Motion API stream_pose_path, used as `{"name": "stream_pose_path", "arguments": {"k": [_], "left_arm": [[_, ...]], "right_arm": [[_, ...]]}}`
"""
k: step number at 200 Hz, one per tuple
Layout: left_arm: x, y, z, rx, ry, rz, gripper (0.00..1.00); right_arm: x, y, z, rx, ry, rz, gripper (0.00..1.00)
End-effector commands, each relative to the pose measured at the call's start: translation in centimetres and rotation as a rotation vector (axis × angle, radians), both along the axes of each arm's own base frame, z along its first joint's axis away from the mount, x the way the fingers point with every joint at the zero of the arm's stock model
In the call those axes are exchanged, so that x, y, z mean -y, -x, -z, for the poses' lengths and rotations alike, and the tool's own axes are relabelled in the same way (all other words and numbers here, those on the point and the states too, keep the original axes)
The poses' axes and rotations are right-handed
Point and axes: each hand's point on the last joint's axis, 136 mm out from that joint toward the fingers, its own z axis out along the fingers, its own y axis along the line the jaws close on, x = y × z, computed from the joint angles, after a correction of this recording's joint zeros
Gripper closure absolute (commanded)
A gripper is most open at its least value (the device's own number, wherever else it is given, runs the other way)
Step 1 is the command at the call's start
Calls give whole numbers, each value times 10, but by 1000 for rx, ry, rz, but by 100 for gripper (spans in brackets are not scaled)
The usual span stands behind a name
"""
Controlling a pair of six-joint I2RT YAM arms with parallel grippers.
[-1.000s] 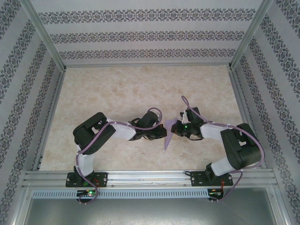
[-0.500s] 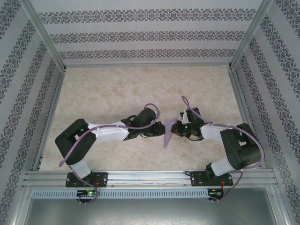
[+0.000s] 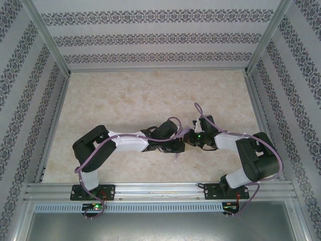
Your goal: Fold a paper plane with a square sheet of paper (fold left side to right side)
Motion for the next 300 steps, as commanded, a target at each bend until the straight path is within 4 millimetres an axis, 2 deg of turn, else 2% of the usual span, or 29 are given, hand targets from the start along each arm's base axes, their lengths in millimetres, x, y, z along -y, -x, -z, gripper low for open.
{"name": "stream_pose_path", "arguments": {"k": [1, 115, 134, 162, 175, 190, 216, 254, 300], "left_arm": [[-7, 1, 11, -16, -32, -19, 92], [-12, 13, 51, -105, -27, -46, 92], [-15, 15, 60, -119, -37, -55, 92], [-27, 17, 76, -126, -93, -72, 95], [-32, 19, 81, -127, -119, -78, 95], [-37, 20, 83, -125, -143, -82, 95], [-44, 22, 84, -119, -174, -77, 96], [-51, 25, 85, -117, -198, -68, 96], [-59, 29, 91, -118, -226, -70, 96]], "right_arm": [[20, 31, 35, -138, 106, 23, 100], [15, 29, 30, -131, 90, 6, 100], [8, 21, 16, -88, 53, -11, 100], [-2, 1, -21, 21, -20, -34, 100], [-1, -5, -37, 74, -37, -34, 100], [2, -4, -46, 103, -37, -32, 100], [2, 10, -44, 90, -67, -40, 100], [-11, 26, -44, 77, -115, -92, 100], [-19, 25, -34, 73, -97, -99, 100]]}}
